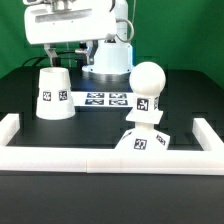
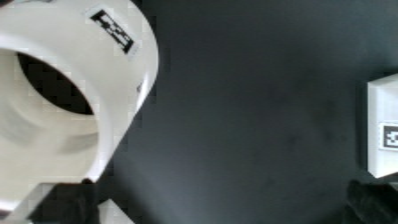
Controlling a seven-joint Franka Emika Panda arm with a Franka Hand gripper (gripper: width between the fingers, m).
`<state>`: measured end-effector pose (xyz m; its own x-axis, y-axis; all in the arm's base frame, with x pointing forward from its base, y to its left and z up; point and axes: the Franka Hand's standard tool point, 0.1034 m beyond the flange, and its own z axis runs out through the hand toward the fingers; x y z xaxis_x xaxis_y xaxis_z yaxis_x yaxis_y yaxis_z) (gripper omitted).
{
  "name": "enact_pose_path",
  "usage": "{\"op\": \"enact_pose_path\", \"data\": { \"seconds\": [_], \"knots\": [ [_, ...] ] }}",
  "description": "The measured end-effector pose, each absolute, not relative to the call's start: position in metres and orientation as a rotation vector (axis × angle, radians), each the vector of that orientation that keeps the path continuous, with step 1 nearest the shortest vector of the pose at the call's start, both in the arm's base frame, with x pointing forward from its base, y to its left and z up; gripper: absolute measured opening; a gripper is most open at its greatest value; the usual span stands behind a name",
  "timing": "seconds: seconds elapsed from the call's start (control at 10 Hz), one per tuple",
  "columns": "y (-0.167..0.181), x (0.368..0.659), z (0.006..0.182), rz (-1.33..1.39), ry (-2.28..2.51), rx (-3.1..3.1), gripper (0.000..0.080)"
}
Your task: Assemble lamp
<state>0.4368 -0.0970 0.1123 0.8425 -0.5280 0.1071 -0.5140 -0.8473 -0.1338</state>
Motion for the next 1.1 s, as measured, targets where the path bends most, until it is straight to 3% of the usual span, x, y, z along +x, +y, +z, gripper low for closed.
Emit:
{"op": "enact_pose_path", "data": {
  "seconds": [1.1],
  "knots": [
    [-0.099, 0.412, 0.094, -0.19, 0.858, -2.944, 0.0699]
  ]
}}
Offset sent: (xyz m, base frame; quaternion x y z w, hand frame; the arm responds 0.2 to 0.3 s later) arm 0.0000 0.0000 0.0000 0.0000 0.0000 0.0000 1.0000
